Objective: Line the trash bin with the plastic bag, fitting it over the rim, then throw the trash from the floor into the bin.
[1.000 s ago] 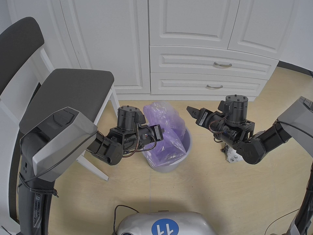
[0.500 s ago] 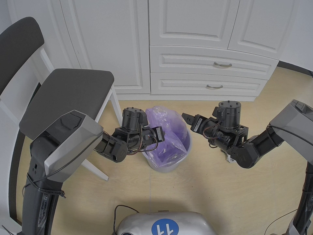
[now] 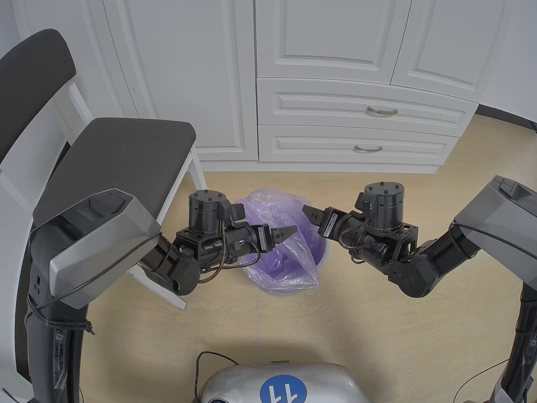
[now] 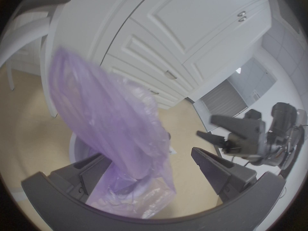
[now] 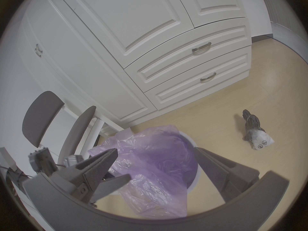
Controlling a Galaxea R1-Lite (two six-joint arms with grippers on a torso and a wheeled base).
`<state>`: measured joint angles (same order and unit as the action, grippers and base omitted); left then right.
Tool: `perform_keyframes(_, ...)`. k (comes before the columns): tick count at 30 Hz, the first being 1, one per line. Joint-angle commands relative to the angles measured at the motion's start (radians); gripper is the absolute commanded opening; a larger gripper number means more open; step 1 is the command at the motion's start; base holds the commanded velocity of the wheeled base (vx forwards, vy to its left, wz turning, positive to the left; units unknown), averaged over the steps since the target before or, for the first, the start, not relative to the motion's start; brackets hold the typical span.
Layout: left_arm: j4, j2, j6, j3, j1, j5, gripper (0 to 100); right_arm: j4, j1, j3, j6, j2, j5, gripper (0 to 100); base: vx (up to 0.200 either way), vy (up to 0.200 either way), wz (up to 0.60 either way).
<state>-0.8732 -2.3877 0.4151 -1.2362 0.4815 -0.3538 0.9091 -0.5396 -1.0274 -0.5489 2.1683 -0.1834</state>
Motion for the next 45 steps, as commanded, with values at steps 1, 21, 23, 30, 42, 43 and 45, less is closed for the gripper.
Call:
perform_keyframes(1, -0.033, 0.097, -0.012, 0.076, 0.011, -0.020, 100, 0.001, -0.026, 0.017, 0.007, 0.005, -0.011, 100, 0.000, 0.000, 0.00)
perform_keyframes(21, -0.308, 0.007, 0.042, 0.113, 0.106, -0.010, 100, 0.005, -0.106, 0.152, 0.244, 0.070, -0.119, 100, 0.000, 0.000, 0.00)
perform_keyframes(23, -0.339, 0.004, 0.042, 0.123, 0.106, -0.010, 100, 0.024, -0.102, 0.144, 0.247, 0.071, -0.131, 100, 0.000, 0.000, 0.00)
perform_keyframes(30, -0.377, 0.018, 0.027, 0.175, 0.106, -0.017, 100, 0.091, -0.094, 0.118, 0.241, 0.113, -0.133, 100, 0.000, 0.000, 0.00)
perform_keyframes(42, -0.547, -0.019, 0.004, 0.242, 0.183, -0.047, 100, 0.146, -0.037, 0.113, 0.247, -0.018, -0.140, 100, 0.000, 0.000, 0.00)
perform_keyframes(43, -0.547, -0.019, 0.004, 0.242, 0.183, -0.047, 100, 0.146, -0.037, 0.113, 0.247, -0.018, -0.140, 100, 0.000, 0.000, 0.00)
perform_keyframes(45, -0.543, -0.019, 0.004, 0.241, 0.177, -0.047, 100, 0.142, -0.016, 0.113, 0.251, -0.050, -0.139, 100, 0.000, 0.000, 0.00)
